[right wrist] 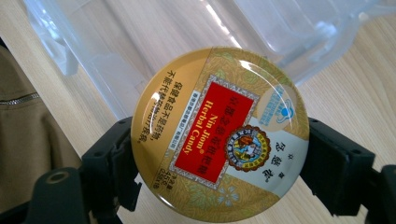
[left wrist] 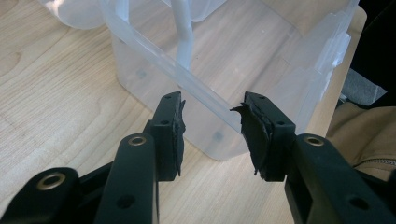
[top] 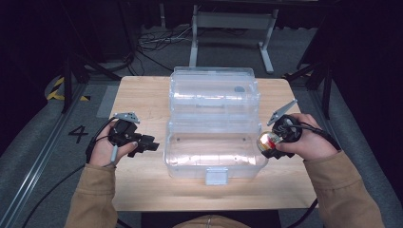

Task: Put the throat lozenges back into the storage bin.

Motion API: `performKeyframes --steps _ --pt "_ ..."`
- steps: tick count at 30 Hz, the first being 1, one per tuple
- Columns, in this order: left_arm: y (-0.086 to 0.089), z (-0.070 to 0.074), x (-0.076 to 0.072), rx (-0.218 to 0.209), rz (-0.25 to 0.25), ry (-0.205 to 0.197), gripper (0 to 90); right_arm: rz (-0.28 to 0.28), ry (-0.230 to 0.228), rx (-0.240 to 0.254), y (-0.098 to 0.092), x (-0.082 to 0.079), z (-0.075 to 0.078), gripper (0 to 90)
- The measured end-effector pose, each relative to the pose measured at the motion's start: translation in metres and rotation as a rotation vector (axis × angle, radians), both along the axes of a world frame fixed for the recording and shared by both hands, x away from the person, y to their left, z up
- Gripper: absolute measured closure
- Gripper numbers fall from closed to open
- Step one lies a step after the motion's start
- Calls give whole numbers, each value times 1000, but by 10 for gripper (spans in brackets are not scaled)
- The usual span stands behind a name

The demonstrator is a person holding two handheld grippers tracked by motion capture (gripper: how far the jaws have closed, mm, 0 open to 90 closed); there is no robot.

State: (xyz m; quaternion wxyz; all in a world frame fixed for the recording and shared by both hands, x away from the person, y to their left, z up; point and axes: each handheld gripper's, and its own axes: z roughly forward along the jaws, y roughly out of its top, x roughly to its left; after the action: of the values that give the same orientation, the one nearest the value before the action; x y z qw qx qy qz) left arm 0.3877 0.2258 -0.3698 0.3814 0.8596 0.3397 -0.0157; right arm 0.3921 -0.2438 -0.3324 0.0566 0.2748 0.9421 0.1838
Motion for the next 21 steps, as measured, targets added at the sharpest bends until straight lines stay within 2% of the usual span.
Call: performKeyframes --steps 11,15,21 --pt "3 1 0 -5 5 -2 593 46 8 -8 22 4 2 200" --pt "5 2 0 -10 12 -5 592 37 18 11 26 6 1 200" --pt "6 2 0 -7 10 -4 593 39 28 6 30 8 -2 199"
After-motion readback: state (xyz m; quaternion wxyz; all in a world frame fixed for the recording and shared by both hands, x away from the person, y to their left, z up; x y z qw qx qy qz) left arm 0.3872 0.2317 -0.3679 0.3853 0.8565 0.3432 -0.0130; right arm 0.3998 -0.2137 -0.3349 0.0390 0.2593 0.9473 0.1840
